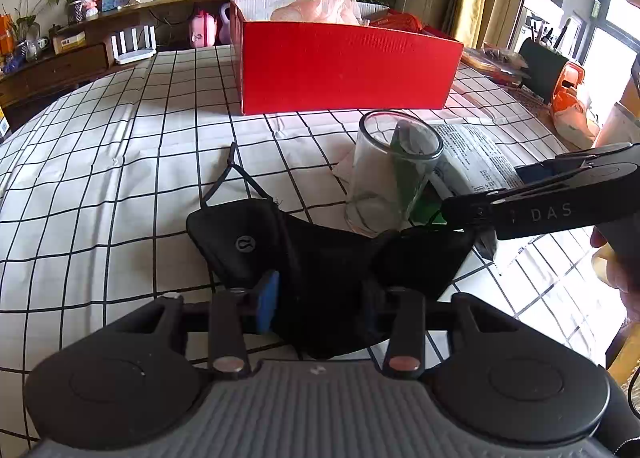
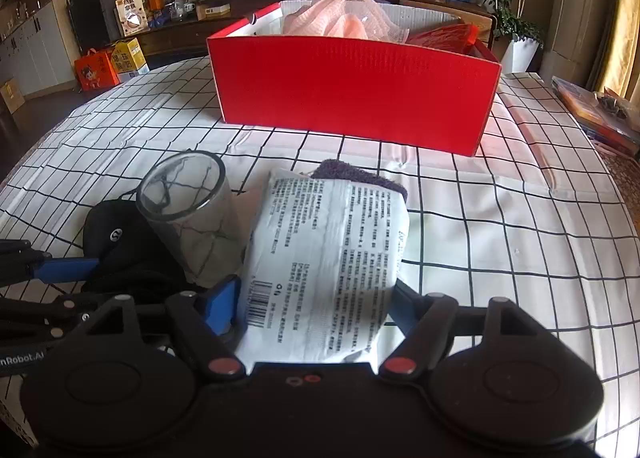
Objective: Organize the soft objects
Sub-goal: 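Grasp the black face mask with the left gripper while the right grasps the white packet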
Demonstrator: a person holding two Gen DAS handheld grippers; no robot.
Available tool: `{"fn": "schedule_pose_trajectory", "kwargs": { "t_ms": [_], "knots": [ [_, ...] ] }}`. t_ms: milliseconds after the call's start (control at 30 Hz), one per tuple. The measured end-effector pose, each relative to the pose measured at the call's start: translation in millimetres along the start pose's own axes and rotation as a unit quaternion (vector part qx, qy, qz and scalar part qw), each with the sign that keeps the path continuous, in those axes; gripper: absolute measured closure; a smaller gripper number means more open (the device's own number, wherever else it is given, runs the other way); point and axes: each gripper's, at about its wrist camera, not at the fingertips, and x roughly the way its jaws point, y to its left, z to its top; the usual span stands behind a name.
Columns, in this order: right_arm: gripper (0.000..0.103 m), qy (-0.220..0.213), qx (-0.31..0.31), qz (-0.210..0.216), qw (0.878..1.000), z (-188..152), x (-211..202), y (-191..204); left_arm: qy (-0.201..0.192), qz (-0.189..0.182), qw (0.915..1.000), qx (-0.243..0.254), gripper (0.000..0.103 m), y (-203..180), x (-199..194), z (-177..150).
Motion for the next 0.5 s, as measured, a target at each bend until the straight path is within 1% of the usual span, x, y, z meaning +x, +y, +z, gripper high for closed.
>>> {"fn": "schedule_pose_trajectory", "kwargs": {
  "t_ms": [67,133,167,200,500],
  "knots": [
    [0.031,-0.003,0.002,-0.002,1.0,0,-3,-1,-0.004,-0.001,1.0,0.001,0.073,0,-2,0],
    [0.032,-0.007,0.003,-0.007,1.0,0,-7,-2,-0.007,0.0,1.0,0.001,0.081,0,-4,0],
    [0.033,-0.008,0.005,-0.008,1.0,0,-10,-3,-0.009,0.002,1.0,0.001,0.087,-1,-6,0],
    [0.034,-0.011,0.007,-0.008,1.0,0,-12,-4,-0.011,0.003,0.9999,-0.001,0.089,0,-7,1],
    [0.035,-0.037,0.019,-0.009,0.999,-2,-45,-11,-0.021,0.005,0.9996,-0.02,0.092,4,-21,4]
  ]
}}
